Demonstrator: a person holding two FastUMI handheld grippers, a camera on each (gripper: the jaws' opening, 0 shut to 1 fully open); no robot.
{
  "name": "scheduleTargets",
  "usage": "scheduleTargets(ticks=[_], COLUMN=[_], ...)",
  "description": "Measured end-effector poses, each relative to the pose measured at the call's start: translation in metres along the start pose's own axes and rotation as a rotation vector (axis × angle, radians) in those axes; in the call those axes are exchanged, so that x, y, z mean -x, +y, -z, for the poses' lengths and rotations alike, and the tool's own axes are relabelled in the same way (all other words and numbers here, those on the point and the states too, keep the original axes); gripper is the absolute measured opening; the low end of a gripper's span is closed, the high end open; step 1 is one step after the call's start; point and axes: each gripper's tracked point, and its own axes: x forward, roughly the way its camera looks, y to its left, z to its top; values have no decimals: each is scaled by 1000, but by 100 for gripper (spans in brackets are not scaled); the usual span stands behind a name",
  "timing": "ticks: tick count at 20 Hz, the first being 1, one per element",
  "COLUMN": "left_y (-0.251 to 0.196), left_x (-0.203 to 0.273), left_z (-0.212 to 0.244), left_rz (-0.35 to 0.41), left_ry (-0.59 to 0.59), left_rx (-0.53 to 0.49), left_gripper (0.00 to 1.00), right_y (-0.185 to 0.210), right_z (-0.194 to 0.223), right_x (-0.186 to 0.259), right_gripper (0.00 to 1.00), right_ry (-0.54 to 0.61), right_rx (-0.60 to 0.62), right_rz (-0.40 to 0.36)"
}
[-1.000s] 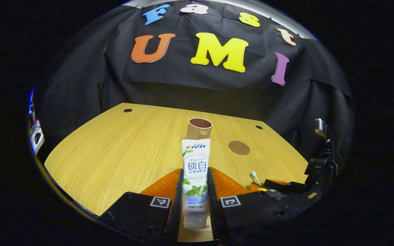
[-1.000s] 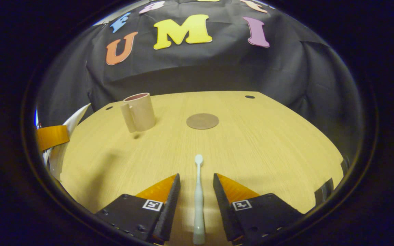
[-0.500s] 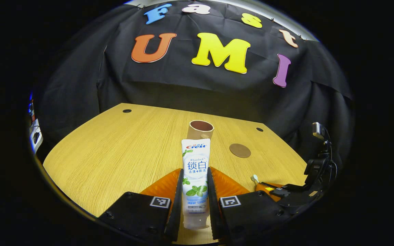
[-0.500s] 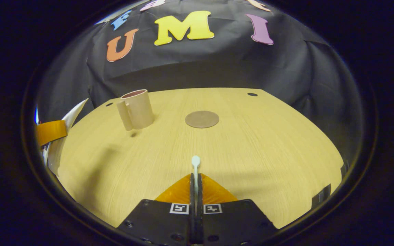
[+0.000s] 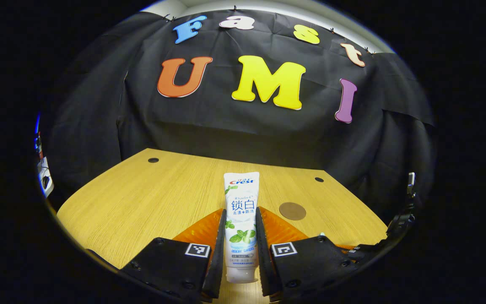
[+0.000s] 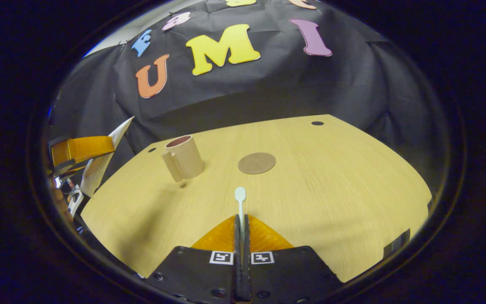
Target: Put the toothbrush and toothpaste on the desktop into the cup, then pick up the cup and place it on the coaster on the desktop.
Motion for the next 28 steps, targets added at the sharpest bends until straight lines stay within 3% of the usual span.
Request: scheduleTargets(ticks=[4,14,28], left_y=[-8,-24,-10], left_x=[-32,-93,-132], left_z=[-36,-68,-64], left_rz=[-14,33,0], left_ry=[-92,-180,-194], left_rx=[-46,-45,-61], left_gripper=[38,38,43], right_y=[-9,-22,-47], right_z=[-20,-52,-66], right_x=[14,35,29], right_gripper=[0,1,0], right_ry=[-58,-157,-190], right_rx=[4,-35,-75], right_rz=[-14,-57,-15])
